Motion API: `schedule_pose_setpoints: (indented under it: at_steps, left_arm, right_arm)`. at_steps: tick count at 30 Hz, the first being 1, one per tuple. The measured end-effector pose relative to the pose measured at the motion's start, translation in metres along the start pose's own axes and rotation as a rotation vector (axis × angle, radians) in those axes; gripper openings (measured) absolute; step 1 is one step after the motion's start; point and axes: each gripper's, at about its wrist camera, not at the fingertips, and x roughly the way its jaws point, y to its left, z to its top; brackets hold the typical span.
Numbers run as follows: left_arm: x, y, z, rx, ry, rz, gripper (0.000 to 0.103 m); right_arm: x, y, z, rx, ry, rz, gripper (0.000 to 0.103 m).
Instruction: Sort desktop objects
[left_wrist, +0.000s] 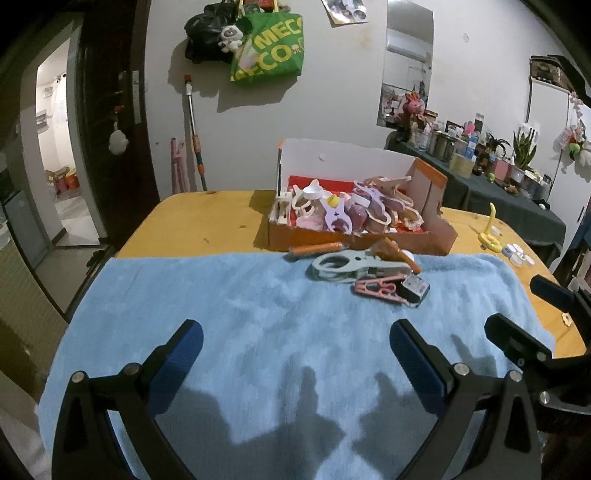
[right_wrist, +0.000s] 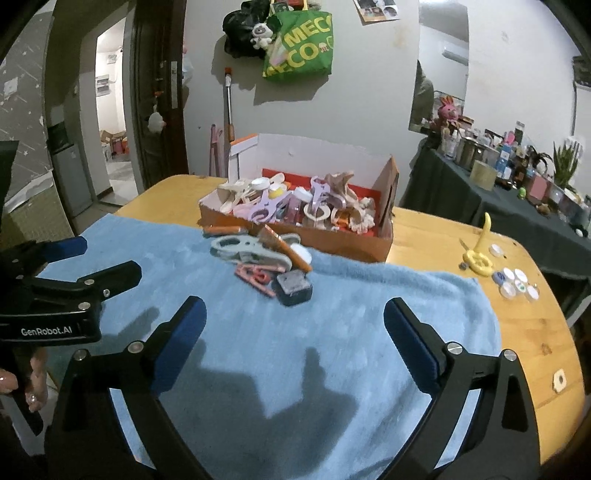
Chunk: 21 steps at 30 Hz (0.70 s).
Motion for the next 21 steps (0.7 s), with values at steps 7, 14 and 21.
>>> schedule_pose_setpoints:
  at_steps: [7, 14, 21]
  left_arm:
    - [-0.007, -0.006, -0.019, 0.002, -0.005, 0.003, 0.103]
    - [-0.011, -0.008, -0.032, 0.004, -0.037, -0.002, 0.103]
    - [-0.007, -0.007, -0.038, -0.014, -0.004, -0.013, 0.103]
  right_arm:
    - [-0.011, 0.006, -0.027, 0.027, -0.033, -0.042, 0.101]
    - [-0.013, 0.001, -0.040, 0.077, -0.034, -0.047, 0.101]
    - [-0.017, 0.002, -0.046, 0.077, -0.041, -0.056, 0.101]
